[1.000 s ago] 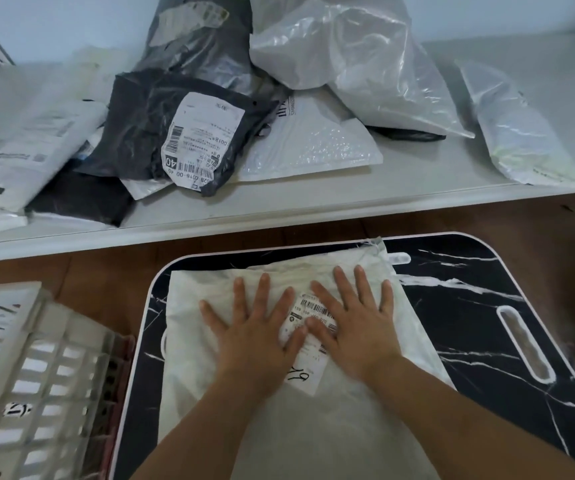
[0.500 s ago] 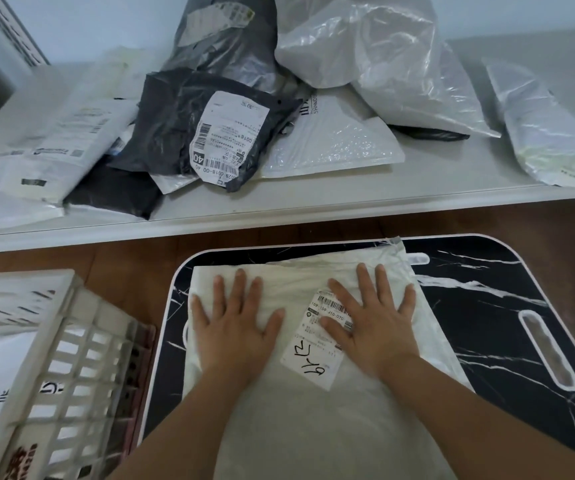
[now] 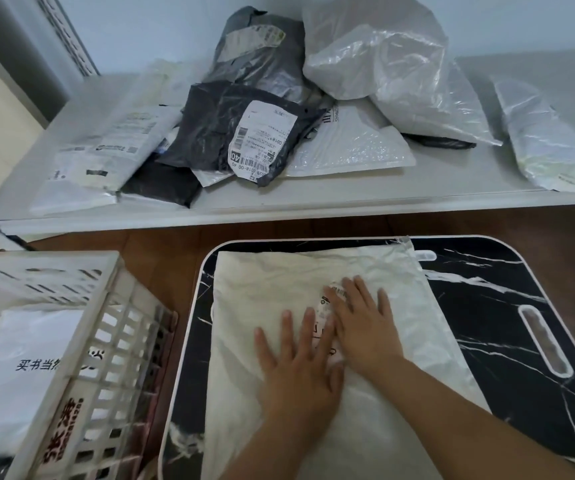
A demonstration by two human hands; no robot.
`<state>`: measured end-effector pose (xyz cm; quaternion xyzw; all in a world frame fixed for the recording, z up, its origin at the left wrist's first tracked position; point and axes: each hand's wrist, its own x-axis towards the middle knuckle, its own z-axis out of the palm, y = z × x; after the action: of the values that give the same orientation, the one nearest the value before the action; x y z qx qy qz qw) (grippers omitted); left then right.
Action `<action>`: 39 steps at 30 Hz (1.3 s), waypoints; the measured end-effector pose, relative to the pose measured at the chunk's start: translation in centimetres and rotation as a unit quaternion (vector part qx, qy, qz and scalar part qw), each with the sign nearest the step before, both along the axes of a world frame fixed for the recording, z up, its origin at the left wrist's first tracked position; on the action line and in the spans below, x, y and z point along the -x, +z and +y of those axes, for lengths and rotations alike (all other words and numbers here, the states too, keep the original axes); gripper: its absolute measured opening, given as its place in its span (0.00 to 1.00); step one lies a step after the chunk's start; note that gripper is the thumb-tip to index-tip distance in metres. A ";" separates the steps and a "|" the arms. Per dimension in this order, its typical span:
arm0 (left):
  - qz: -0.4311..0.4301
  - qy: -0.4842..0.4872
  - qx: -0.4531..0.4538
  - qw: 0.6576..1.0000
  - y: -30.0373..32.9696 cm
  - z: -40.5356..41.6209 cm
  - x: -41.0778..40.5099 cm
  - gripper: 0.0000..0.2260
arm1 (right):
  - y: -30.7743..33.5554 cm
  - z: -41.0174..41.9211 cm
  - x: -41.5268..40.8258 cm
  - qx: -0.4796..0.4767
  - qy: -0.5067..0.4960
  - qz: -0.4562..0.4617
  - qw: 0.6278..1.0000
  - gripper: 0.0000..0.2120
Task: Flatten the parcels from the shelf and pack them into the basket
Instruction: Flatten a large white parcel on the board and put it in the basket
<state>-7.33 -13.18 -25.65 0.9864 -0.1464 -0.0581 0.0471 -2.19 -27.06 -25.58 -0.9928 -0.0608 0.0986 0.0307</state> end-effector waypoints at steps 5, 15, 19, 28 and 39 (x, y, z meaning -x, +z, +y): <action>0.017 0.023 -0.048 0.998 -1.8 4.2 1.2 0.28 | -0.4 -4.5 4.7 0.012 -0.026 0.062 0.998 0.37; 0.116 0.194 -0.062 0.972 1.8 6.8 2.6 0.30 | 2.1 -3.4 8.4 0.041 -0.144 0.045 0.988 0.31; 0.106 0.103 -0.016 0.989 2.0 2.7 4.9 0.28 | 0.6 2.6 11.5 -0.030 -0.019 0.031 0.999 0.25; 0.188 0.077 -0.044 0.978 1.7 6.5 6.3 0.25 | -0.1 -3.8 14.8 0.028 -0.071 0.120 0.990 0.38; 0.116 0.332 0.168 0.921 4.8 8.7 4.8 0.35 | 3.6 -4.2 13.8 -0.234 -0.406 -0.028 0.883 0.28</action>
<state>-12.12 -4.50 -20.87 0.9424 0.1880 -0.1280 0.2454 -16.03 -31.24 -21.95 -0.8967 0.3257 0.0326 0.2980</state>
